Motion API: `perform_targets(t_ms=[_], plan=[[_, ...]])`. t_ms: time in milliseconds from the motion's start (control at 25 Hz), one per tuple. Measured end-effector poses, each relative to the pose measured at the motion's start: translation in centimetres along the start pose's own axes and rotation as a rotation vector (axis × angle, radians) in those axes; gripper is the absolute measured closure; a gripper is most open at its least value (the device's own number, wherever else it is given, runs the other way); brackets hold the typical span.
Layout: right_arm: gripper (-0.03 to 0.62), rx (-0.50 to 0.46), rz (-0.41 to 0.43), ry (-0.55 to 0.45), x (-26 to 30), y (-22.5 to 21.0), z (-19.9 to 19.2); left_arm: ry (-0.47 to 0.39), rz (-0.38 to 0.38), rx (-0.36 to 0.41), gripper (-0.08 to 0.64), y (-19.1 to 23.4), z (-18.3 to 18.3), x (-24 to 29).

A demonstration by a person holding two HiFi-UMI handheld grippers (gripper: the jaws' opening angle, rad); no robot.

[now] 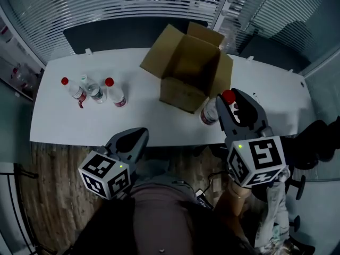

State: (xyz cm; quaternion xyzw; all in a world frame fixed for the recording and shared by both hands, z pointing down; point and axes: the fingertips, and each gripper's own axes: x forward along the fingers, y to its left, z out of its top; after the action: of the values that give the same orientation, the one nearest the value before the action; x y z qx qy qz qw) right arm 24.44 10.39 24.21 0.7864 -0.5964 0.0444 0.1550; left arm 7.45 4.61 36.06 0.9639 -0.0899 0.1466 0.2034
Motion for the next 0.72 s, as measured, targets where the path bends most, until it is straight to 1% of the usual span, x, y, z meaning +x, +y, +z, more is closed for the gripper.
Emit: perform_targets(t_ms=[320, 560, 720], plan=[[0.426, 0.010, 0.040, 0.025, -1.1, 3.2, -1.8, 0.003, 0.042, -0.004, 0.552, -0.4, -2.0, -3.7], [0.426, 0.010, 0.091, 0.022, -0.5, 5.7, -1.9, -0.012, 0.097, -0.013, 0.552, 0.5, -2.6, -6.1], [0.426, 0.002, 0.144, 0.023, 0.6, 7.4, -2.0, -0.031, 0.155, -0.028, 0.551, 1.4, -2.9, -7.7]])
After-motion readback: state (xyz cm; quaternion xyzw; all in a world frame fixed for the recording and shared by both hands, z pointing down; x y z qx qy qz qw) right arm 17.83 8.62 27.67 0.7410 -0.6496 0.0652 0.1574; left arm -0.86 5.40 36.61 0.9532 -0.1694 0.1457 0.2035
